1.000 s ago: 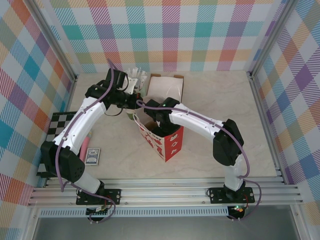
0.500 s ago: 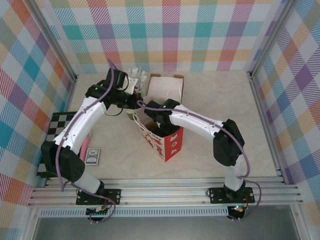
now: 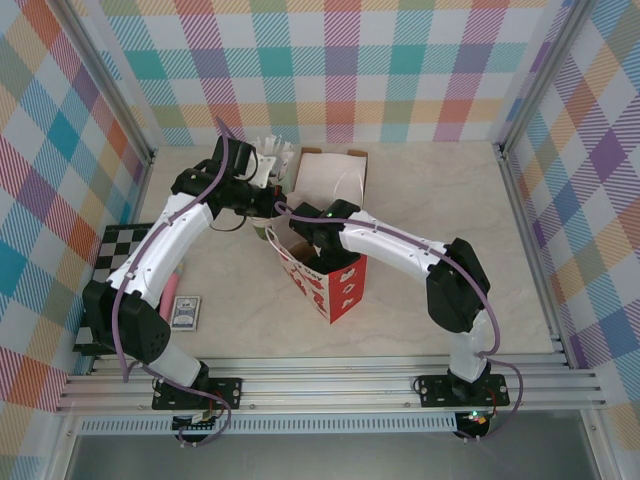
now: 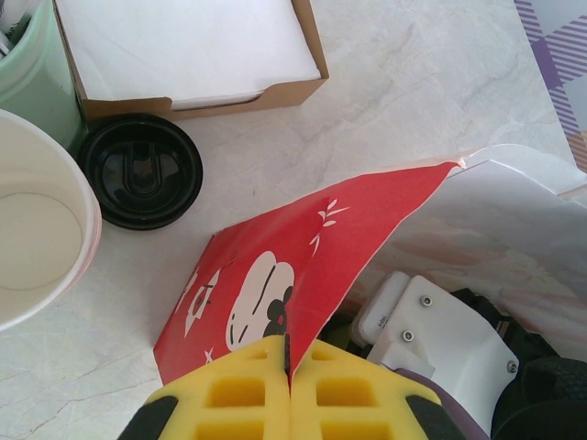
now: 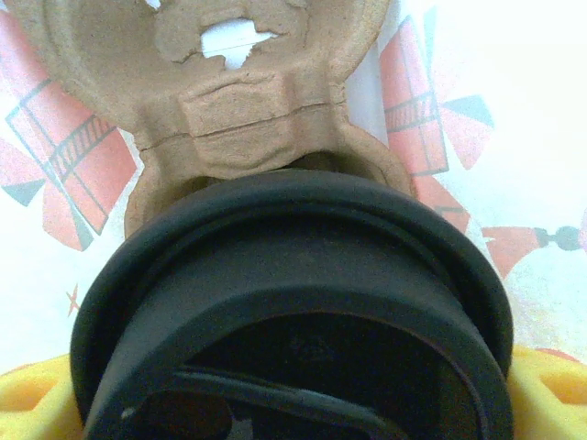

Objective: Pack the takeout coffee

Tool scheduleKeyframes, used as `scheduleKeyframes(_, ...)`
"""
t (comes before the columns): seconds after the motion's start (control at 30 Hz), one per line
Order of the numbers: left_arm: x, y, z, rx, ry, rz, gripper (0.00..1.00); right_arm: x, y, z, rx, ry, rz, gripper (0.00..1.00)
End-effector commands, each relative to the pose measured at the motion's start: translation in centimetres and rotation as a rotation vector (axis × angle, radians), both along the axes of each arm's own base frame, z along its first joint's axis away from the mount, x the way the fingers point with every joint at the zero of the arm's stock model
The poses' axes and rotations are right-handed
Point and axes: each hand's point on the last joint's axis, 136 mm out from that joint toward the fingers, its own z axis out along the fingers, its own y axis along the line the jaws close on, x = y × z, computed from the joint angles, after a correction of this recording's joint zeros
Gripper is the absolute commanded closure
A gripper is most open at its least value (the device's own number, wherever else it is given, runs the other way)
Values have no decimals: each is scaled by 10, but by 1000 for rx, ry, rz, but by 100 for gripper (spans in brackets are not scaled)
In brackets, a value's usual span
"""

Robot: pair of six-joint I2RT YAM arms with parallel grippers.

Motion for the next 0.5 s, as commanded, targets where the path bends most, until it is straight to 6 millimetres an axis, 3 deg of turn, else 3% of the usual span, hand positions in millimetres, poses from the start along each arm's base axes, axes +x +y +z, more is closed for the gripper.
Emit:
scheduleKeyframes(0.0,3,-3,1,-13,8,-13,100,-1,-5,-15,-29,12,12,46)
scheduleKeyframes(0.47,3,-4,1,-16,12,-12,100,-7,-10,-26,-45,31,8,48)
